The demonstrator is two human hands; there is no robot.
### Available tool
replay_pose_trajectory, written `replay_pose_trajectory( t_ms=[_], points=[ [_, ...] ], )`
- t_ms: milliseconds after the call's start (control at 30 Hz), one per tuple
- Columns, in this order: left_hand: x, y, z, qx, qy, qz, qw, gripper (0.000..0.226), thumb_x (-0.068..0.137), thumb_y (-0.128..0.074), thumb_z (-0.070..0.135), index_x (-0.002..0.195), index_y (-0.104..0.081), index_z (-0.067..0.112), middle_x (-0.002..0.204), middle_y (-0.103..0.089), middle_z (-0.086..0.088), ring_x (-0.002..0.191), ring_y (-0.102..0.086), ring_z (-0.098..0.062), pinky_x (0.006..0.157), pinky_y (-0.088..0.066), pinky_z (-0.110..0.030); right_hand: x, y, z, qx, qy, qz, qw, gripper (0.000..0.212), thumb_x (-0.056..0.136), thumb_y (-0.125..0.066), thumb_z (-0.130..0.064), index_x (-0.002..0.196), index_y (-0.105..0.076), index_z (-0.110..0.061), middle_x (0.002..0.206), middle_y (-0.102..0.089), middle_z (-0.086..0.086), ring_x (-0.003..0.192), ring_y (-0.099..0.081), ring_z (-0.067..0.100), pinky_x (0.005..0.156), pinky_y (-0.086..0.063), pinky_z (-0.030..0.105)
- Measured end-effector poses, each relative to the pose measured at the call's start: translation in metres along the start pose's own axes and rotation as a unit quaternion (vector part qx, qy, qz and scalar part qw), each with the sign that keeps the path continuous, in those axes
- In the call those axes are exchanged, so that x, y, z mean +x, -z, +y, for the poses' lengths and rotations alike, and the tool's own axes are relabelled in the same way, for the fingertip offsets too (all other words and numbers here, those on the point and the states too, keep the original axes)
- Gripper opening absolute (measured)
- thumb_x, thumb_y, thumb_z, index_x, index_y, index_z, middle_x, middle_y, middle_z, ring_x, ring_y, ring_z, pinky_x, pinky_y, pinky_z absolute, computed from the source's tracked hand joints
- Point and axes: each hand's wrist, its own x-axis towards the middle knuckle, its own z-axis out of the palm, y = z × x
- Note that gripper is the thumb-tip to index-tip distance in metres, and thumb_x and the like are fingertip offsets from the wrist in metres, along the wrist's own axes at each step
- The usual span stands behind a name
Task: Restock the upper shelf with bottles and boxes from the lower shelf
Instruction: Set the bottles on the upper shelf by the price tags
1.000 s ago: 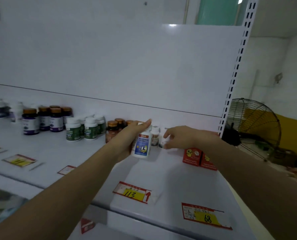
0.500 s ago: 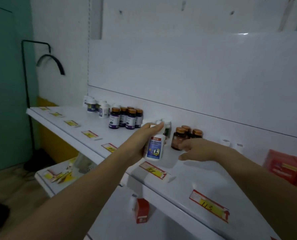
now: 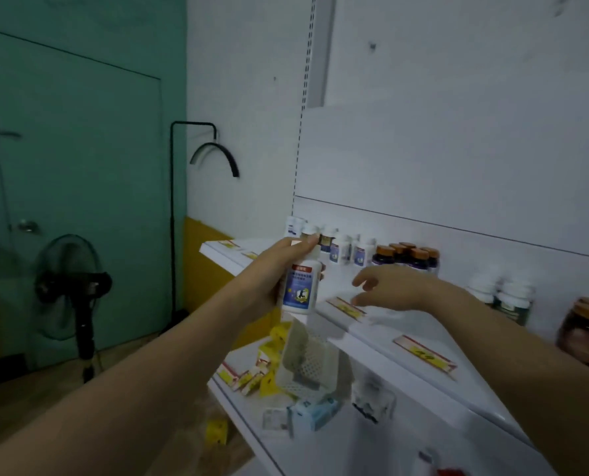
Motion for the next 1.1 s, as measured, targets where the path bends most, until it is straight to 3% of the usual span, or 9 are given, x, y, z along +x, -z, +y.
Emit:
replay_pose_trajectory(
  t_ms=[167,267,400,533,633,700,867,1000,1100],
  points=[
    [0.039,0.071,0.002,0.013,0.02,0.021,0.999,0.038,0.085,-0.062,0.039,0.11,-0.059,0.011,0.105,-0.07,-0.014,0.095,-0.067,-0.03,0.087,-0.055,-0.04,0.065,-0.005,-0.043,0.01,-0.002,-0.006,1.0,0.051,0.09,-0.058,-0.043,0.135,-0.047,-0.023,0.138,-0.051,0.002,0.124,-0.049,0.019,0.104,-0.04,0.032],
    [0.079,0.096,-0.011,0.011,0.026,0.017,0.999,0.041,0.085,-0.063,0.037,0.115,-0.062,0.01,0.109,-0.071,-0.013,0.098,-0.068,-0.03,0.084,-0.057,-0.038,0.108,-0.006,-0.046,0.014,-0.017,-0.007,1.0,0.051,0.09,-0.058,-0.043,0.135,-0.047,-0.024,0.139,-0.05,0.001,0.124,-0.049,0.018,0.1,-0.039,0.028],
    [0.142,0.108,-0.032,0.023,0.006,-0.016,1.0,0.03,0.088,-0.061,0.028,0.111,-0.065,0.01,0.101,-0.073,-0.009,0.083,-0.07,-0.02,0.073,-0.059,-0.031,0.165,-0.01,-0.032,0.012,-0.039,0.017,0.999,0.049,0.09,-0.057,-0.042,0.135,-0.049,-0.023,0.138,-0.049,0.001,0.122,-0.049,0.018,0.097,-0.04,0.027],
    [0.207,0.107,-0.06,0.064,0.006,-0.02,0.998,0.019,0.087,-0.064,0.022,0.103,-0.065,0.013,0.104,-0.071,-0.008,0.088,-0.068,-0.021,0.078,-0.055,-0.034,0.202,-0.015,-0.012,0.041,-0.064,-0.007,0.997,0.051,0.089,-0.06,-0.037,0.137,-0.046,-0.023,0.137,-0.051,0.0,0.12,-0.052,0.018,0.097,-0.042,0.026],
    [0.25,0.105,-0.074,0.076,0.01,-0.043,0.996,0.013,0.087,-0.063,0.016,0.099,-0.067,0.014,0.1,-0.072,-0.006,0.086,-0.068,-0.02,0.071,-0.057,-0.026,0.222,-0.015,0.001,0.055,-0.09,-0.01,0.994,0.057,0.089,-0.063,-0.032,0.14,-0.043,-0.018,0.139,-0.049,0.003,0.123,-0.05,0.02,0.101,-0.042,0.028],
    [0.275,0.1,-0.08,0.081,0.017,-0.064,0.995,0.016,0.087,-0.063,0.014,0.102,-0.067,0.009,0.1,-0.071,-0.009,0.085,-0.067,-0.021,0.073,-0.056,-0.028,0.233,-0.011,0.008,0.054,-0.112,-0.014,0.992,0.058,0.088,-0.064,-0.03,0.14,-0.042,-0.016,0.139,-0.049,0.004,0.121,-0.051,0.021,0.1,-0.043,0.029],
    [0.326,0.086,-0.08,0.117,0.003,-0.117,0.986,0.032,0.082,-0.07,0.014,0.112,-0.064,0.004,0.102,-0.069,-0.009,0.088,-0.065,-0.021,0.073,-0.055,-0.027,0.252,-0.001,0.023,0.06,-0.166,0.019,0.984,0.045,0.087,-0.065,-0.025,0.13,-0.053,-0.017,0.128,-0.057,0.005,0.094,-0.054,0.016,0.075,-0.047,0.021],
    [0.356,0.072,-0.07,0.176,-0.054,-0.171,0.968,0.027,0.081,-0.072,0.02,0.105,-0.065,0.01,0.085,-0.065,0.003,0.072,-0.06,-0.006,0.05,-0.047,-0.012,0.253,-0.008,0.022,0.061,-0.227,0.028,0.972,0.049,0.089,-0.062,-0.025,0.135,-0.049,-0.017,0.132,-0.057,0.005,0.111,-0.057,0.02,0.096,-0.046,0.027],
    [0.374,0.06,-0.072,0.235,-0.104,-0.217,0.942,0.028,0.077,-0.075,0.026,0.1,-0.066,0.014,0.09,-0.066,0.0,0.08,-0.063,-0.011,0.07,-0.052,-0.021,0.256,-0.014,0.023,0.081,-0.285,0.02,0.955,0.048,0.09,-0.062,-0.028,0.134,-0.049,-0.014,0.126,-0.06,0.006,0.099,-0.064,0.018,0.083,-0.049,0.023]
  ],
)
